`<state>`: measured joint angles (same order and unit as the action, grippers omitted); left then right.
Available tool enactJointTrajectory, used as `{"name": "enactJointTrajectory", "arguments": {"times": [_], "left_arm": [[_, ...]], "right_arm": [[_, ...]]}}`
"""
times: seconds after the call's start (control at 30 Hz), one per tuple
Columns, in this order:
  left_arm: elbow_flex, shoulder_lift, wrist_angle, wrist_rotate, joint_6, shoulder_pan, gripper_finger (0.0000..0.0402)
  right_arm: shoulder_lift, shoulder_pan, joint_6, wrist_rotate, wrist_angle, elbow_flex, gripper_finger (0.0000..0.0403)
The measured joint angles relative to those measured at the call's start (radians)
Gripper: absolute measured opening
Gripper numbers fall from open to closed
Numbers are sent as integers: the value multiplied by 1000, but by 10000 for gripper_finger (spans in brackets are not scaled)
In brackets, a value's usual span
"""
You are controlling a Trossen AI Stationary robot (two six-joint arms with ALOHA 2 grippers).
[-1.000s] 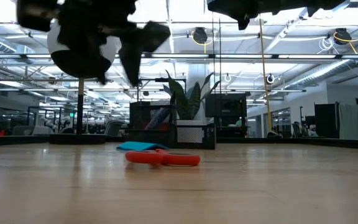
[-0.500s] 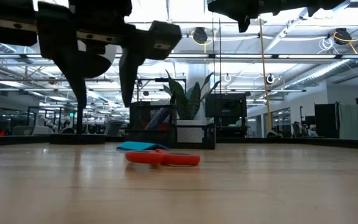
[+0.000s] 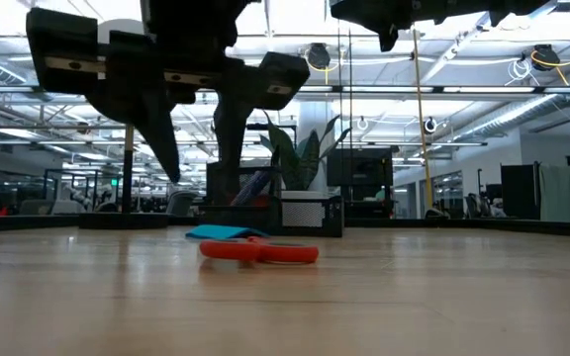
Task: Pick and place office supplies into organizer
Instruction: Put the red scissors into the desk organizer
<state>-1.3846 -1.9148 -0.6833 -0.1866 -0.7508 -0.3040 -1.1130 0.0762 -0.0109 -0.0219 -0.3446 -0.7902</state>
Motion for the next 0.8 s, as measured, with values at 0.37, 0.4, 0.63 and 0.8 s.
{"name": "enactJointTrajectory", "arguments": {"times": [0.37,0.4,0.63,0.8], "left_arm": [[-1,-44,44,-32,-1,0,128],[-1,-50,46,-34,-1,-1,128],[0,-101,69,-49,-8,-6,127],[0,-135,89,-49,-9,-5,127]], "right_arm": [[0,-7,0,-1,6,-1,0],[0,-7,0,-1,6,-1,0],[0,-7,0,0,11,-1,0],[0,-7,0,0,17,-1,0]]}}
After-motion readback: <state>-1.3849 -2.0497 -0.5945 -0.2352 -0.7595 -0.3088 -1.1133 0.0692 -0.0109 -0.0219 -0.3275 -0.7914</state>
